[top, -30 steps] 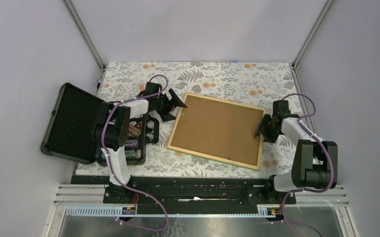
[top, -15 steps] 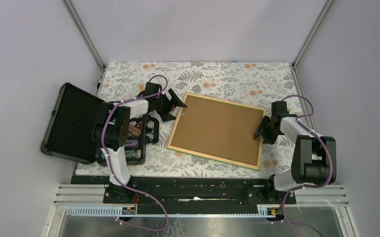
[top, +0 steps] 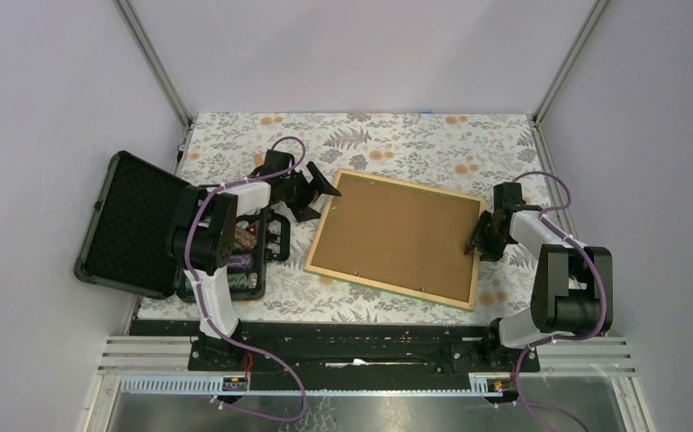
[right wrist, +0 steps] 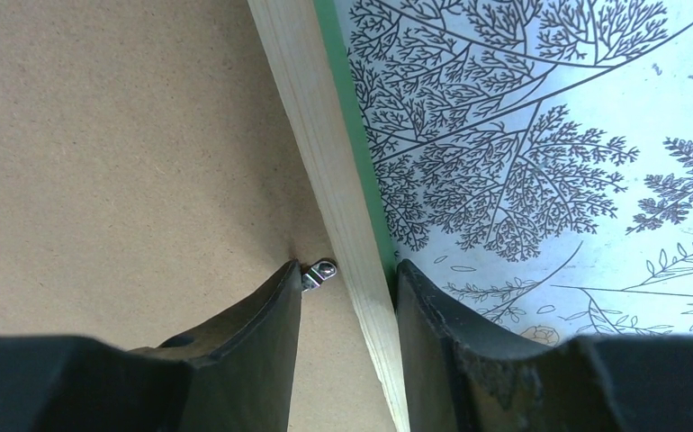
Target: Put the photo into the frame
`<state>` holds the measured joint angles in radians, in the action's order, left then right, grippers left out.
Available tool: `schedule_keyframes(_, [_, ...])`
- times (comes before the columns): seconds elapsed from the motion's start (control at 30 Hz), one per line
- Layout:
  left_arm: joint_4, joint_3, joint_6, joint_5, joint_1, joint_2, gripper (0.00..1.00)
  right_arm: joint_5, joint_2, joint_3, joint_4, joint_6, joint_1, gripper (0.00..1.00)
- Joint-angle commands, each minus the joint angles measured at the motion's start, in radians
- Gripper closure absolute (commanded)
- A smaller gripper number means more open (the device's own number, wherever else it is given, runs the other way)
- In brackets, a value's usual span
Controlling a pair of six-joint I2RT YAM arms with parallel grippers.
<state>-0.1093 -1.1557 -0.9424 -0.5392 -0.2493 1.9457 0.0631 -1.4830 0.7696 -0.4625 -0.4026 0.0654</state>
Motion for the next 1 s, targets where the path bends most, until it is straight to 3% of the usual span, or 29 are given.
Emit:
schedule_keyframes(0.0, [-0.008,0.028,-0.007,-0.022,-0.015,-0.002,0.01,0.000,-0.027,0.021,-0.101,-0.005,-0.032,0.82])
schedule_keyframes(0.17, [-0.008,0.030,-0.008,-0.022,-0.009,-0.005,0.01,-0.020,-0.027,0.043,-0.134,0.012,-0.060,0.81])
schedule_keyframes(0.27, [-0.007,0.031,-0.007,-0.019,-0.007,-0.007,0.01,-0.133,-0.033,0.074,-0.182,0.009,-0.124,0.81])
schedule_keyframes(0.5, [-0.008,0.033,-0.009,-0.023,-0.004,-0.010,0.01,-0.288,-0.037,0.133,-0.275,0.007,-0.135,0.81])
schedule_keyframes(0.77, [-0.003,0.036,-0.008,-0.023,-0.004,-0.014,0.01,-0.214,-0.046,0.105,-0.180,0.024,-0.137,0.93])
schedule_keyframes(0.87, [0.002,0.040,-0.011,-0.026,-0.004,-0.013,0.01,-0.187,-0.056,0.114,-0.179,0.016,-0.136,0.92])
schedule_keyframes(0.97, [0.003,0.040,-0.011,-0.029,-0.003,-0.013,0.01,-0.156,0.001,0.134,-0.210,0.000,-0.137,0.84])
